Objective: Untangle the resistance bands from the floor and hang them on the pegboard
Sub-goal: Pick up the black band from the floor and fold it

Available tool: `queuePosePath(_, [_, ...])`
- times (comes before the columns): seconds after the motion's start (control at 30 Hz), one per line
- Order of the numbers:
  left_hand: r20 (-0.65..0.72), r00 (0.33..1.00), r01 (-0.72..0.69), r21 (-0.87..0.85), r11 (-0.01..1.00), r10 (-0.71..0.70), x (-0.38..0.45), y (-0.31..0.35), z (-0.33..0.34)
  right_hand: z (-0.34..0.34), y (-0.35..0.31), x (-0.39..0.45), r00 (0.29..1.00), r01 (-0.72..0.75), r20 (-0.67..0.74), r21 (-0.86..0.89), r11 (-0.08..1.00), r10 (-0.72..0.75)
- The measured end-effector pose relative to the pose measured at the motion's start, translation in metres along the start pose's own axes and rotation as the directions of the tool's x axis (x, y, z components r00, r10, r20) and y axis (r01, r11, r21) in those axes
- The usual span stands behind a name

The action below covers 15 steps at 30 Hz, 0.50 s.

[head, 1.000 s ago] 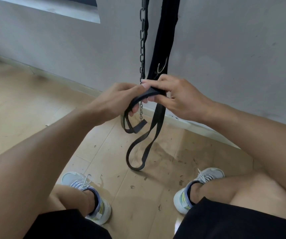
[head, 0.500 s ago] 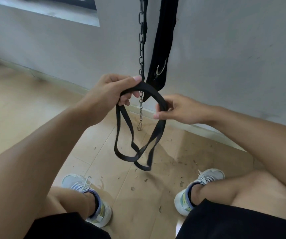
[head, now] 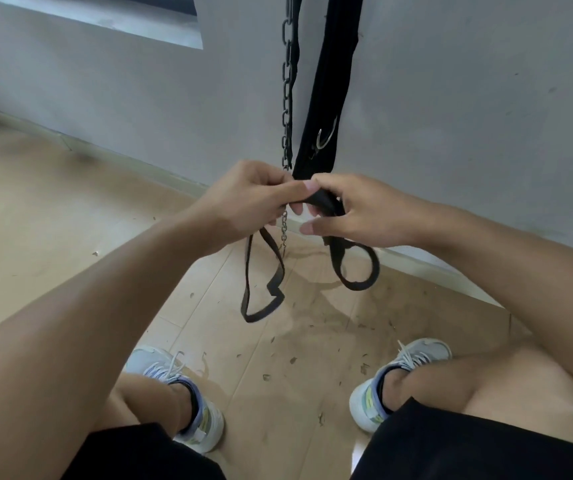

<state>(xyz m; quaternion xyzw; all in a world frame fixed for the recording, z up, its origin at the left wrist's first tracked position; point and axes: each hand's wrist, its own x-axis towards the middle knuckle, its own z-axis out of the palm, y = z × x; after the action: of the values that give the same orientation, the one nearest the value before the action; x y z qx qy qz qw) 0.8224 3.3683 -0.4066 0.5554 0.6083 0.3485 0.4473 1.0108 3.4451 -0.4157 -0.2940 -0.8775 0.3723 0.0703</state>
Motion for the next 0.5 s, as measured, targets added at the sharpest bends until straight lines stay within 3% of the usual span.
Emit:
queuePosePath(0.23, [-0.295, 0.955, -0.03, -0.131, 0.991, -0.01, 0.008, -0.006, -0.012, 0.001, 0.041, -0.002, 0.98, -0.17, 0.112, 0.042, 0.984, 0.165])
queuePosePath(0.33, [-0.236, 0.97, 0.044, -0.086, 0.995, -0.063, 0.006, -0.006, -0.016, 0.001, 0.05, -0.004, 0.976, -0.206, 0.085, 0.065, 0.976, 0.2])
queuePosePath(0.5, [-0.024, 0.988, 0.15, -0.022, 0.988, -0.151, -0.002, -0.004, -0.016, 0.005, 0.048, -0.004, 0.978, -0.205, 0.012, -0.073, 0.976, 0.206])
